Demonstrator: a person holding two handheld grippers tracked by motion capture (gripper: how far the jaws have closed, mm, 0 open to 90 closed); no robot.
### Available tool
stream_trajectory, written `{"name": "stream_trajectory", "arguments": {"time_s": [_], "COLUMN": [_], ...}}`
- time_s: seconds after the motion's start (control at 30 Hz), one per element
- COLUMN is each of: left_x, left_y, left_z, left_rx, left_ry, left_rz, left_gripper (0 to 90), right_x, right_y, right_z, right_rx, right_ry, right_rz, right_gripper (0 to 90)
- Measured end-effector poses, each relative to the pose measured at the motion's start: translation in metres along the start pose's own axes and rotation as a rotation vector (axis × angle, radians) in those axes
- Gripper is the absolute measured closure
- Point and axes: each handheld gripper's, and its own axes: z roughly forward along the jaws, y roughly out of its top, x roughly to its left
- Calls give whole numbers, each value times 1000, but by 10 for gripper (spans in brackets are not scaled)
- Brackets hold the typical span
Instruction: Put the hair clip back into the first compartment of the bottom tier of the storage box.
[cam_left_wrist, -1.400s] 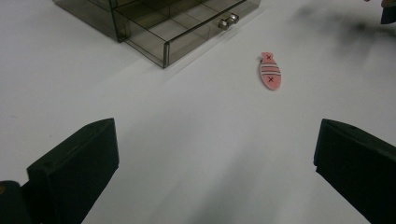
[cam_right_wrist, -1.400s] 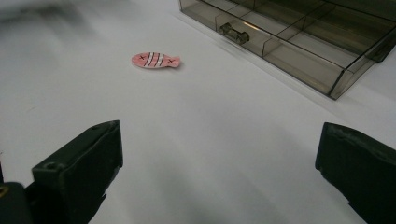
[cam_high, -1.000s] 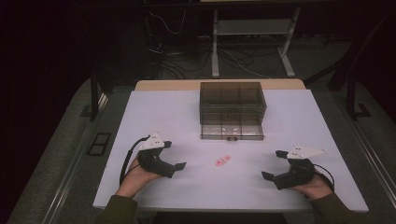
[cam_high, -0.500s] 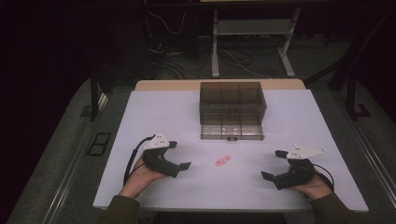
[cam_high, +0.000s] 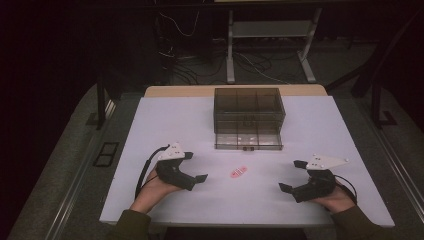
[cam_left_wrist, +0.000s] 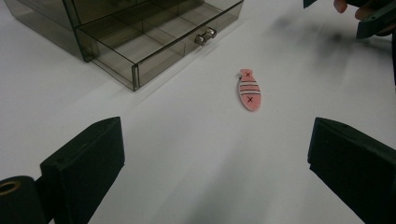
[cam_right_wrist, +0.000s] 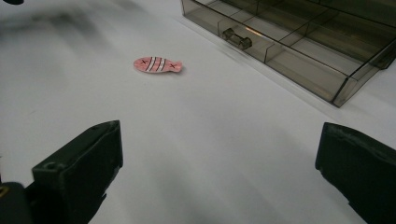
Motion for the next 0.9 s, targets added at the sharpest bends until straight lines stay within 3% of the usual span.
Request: {"name": "stream_trajectory", "arguments": {"time_s": [0.6, 0.9], "left_x": [-2, -3], "left_y": [3, 6], "left_z": [9, 11], "left_rx": [-3, -8], "left_ry": [-18, -21], "left_rz": [-2, 0], "left_gripper": [57, 133], "right_x": [-1, -1], "right_y": [0, 0], "right_z": [1, 1], "right_rx": [0, -1], "right_ry": [1, -5], "right_rz": [4, 5], "right_gripper": [2, 2]}}
